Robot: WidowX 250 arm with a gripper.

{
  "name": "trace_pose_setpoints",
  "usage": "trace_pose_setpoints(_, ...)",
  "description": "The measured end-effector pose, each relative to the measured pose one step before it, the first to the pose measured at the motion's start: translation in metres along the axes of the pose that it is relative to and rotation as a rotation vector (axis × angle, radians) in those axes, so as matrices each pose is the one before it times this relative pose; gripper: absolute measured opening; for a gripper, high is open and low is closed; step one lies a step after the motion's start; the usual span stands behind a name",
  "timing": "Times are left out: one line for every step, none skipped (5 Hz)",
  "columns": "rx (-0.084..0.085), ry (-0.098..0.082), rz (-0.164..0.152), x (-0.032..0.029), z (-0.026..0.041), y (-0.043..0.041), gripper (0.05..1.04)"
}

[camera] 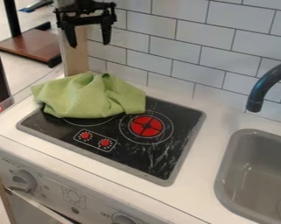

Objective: Unfold the cloth from top to bottom

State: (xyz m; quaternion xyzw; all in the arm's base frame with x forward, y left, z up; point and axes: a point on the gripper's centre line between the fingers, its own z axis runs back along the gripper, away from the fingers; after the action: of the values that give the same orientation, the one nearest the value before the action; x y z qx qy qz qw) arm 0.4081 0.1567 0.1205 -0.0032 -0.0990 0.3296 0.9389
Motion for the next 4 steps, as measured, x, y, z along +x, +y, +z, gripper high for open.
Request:
trace_pose_setpoints(0.0125,-0.0554,-0.002,0.01015,-0.00973,0.00167,0.999)
trace_pose_setpoints(0.0055,-0.0364,0.0036,0.00166,-0.01595,0.01366,0.999)
trace_pose_setpoints(0.0269,-0.0399,-0.0007,0.00257,-0.00849,0.00963,0.999)
trace_pose_setpoints(0.0255,0.0112,-0.0155,-0.00193,-0.00707,0.00369,0.999)
